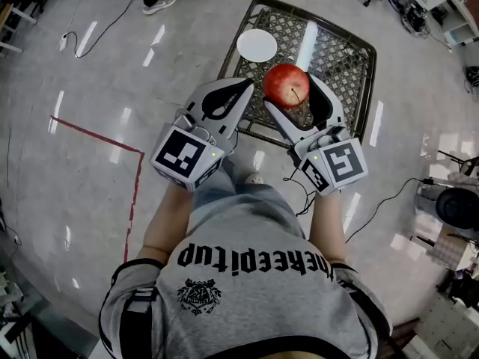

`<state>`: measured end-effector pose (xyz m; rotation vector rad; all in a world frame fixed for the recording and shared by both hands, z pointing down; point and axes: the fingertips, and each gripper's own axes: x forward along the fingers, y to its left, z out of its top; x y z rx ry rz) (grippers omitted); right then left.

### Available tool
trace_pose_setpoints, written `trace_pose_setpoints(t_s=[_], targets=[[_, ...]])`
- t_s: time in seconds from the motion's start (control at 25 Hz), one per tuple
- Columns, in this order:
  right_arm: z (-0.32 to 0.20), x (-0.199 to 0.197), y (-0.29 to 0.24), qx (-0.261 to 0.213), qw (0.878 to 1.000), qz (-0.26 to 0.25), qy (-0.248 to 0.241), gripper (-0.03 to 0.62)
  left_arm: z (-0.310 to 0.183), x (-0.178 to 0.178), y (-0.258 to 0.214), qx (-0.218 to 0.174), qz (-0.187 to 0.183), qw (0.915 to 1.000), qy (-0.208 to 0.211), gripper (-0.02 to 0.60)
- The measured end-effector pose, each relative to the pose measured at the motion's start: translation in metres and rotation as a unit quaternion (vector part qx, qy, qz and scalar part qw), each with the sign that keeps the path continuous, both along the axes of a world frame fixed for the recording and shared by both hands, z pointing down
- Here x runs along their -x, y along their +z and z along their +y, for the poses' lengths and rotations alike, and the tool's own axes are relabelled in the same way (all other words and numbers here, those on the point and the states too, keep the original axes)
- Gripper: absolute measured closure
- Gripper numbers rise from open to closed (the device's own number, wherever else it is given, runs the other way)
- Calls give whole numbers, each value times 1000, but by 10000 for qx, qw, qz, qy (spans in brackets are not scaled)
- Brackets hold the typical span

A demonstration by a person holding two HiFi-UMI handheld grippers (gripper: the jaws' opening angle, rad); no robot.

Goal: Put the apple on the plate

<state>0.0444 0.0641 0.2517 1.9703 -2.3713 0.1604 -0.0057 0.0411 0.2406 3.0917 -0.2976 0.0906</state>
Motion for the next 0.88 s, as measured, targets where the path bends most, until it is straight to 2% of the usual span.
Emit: trace_pose_setpoints(t_s=[0.88], targets=[[-94,5,4,85,9977,-2,677,209,-99,0,6,48,-31,9978,662,569]])
